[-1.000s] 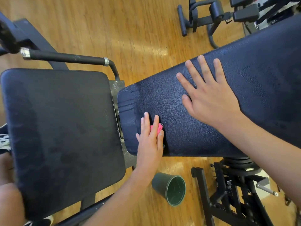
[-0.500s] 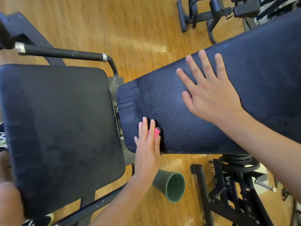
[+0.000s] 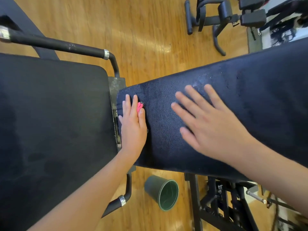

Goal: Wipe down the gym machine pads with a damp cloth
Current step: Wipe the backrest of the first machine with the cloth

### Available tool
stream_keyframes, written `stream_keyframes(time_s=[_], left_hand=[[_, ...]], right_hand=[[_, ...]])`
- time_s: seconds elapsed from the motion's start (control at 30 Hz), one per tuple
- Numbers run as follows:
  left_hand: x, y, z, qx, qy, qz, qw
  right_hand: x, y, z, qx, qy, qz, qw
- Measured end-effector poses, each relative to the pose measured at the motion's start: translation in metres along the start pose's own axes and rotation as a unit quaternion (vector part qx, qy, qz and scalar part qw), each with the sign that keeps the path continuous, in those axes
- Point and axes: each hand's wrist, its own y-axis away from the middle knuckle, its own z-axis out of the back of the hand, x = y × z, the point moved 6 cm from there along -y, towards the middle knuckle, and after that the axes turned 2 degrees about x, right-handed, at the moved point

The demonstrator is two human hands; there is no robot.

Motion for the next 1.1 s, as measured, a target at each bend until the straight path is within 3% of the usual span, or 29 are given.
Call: stream_keyframes(time_s=[0.23, 0.77, 1.1], left_hand=[[0.005, -0.002, -0.002, -0.005, 0.017, -0.015, 1.000], [-0.017, -0.048, 0.017, -0.023, 0.059, -0.043, 0.997], [-0.029, -0.066, 0.003, 0.012, -0.036, -0.029, 0.999]], right_hand=[[0.032, -0.001, -0.029, 0.080, 0.030, 0.002, 0.996], [0.038, -0.004, -0.045, 0.072, 0.073, 0.004, 0.995], [0.039, -0.006, -0.046, 0.052, 0.056, 0.002, 0.997]])
